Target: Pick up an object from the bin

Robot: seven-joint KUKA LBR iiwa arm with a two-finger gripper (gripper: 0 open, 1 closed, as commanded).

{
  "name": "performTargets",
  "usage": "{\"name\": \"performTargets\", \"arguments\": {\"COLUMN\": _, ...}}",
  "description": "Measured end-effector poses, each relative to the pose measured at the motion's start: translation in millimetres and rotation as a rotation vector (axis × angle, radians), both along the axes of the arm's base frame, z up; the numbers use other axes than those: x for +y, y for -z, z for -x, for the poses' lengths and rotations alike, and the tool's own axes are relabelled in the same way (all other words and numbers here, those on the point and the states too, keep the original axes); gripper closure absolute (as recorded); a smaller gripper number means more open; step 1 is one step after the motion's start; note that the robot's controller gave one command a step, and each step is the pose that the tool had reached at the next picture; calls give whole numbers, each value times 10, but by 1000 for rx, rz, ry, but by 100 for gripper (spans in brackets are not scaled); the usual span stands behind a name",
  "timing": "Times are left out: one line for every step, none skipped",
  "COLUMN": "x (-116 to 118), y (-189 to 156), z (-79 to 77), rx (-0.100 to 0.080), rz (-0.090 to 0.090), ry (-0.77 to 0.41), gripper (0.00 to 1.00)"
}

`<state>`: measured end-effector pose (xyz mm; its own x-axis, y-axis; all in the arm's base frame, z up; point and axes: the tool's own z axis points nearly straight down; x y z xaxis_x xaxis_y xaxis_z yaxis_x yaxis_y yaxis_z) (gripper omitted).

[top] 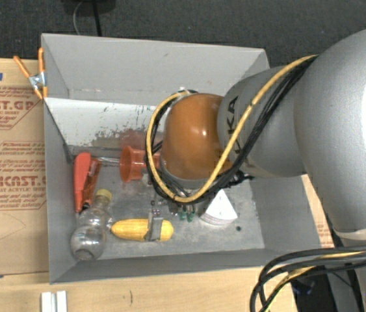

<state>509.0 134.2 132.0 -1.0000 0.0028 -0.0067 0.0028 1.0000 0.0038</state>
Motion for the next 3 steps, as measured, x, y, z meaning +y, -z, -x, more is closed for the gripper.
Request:
{"name": "performTargets", "arguments": {"x": 47, "y": 170, "z": 49, "rx": -7, "rz": 1, "ry": -67, "gripper": 0}}
{"name": "performTargets", "arguments": {"x": 122, "y": 626, "z": 101, "rx": 0, "rz": 0, "ry": -210, "gripper": 100}}
{"name": "performTargets", "arguments": {"x": 123, "y": 626, "z": 101, "rx": 0, "rz": 0, "ry": -210, "gripper": 100}}
